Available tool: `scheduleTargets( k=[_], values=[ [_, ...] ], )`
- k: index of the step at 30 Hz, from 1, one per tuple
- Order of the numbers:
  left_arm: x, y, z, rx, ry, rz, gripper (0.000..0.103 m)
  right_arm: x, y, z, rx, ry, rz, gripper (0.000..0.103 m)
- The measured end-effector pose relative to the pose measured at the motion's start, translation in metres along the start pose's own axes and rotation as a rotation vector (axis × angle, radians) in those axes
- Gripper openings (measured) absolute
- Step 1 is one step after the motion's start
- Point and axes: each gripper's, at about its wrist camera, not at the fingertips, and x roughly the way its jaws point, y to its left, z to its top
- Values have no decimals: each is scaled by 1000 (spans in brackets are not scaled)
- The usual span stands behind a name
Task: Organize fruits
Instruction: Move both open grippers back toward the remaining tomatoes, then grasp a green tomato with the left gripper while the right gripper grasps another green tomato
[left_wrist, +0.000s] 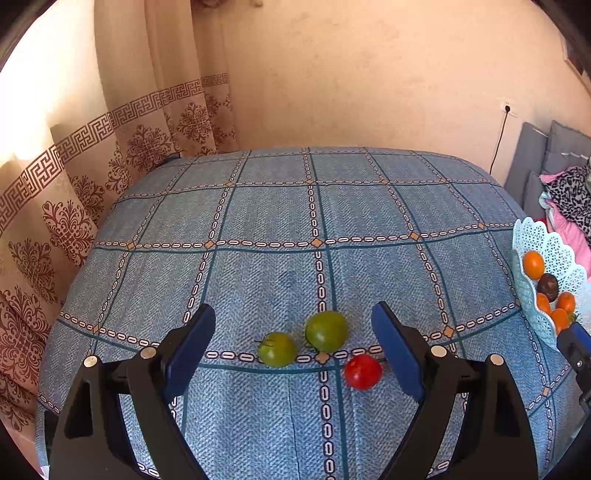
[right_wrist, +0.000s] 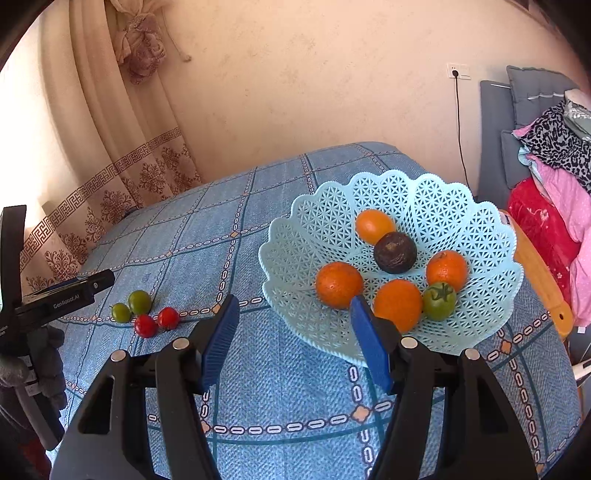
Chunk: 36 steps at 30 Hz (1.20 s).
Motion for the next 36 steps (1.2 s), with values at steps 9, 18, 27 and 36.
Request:
scheduleTargets(
  k=[9,18,27,36],
  values=[
    [27,18,-22,6,41,9,85,3,18,-2,-45,7,-2,66],
    [43,28,-34,8,78,-16,69,0,36,-2,-105,-56,-75,68],
    [57,30,-40,7,78,-58,55,9,60,1,-148,-44,-21,68],
    [52,32,-39,2,45,-125,30,39,96,-3,-191,32,97,68]
  ],
)
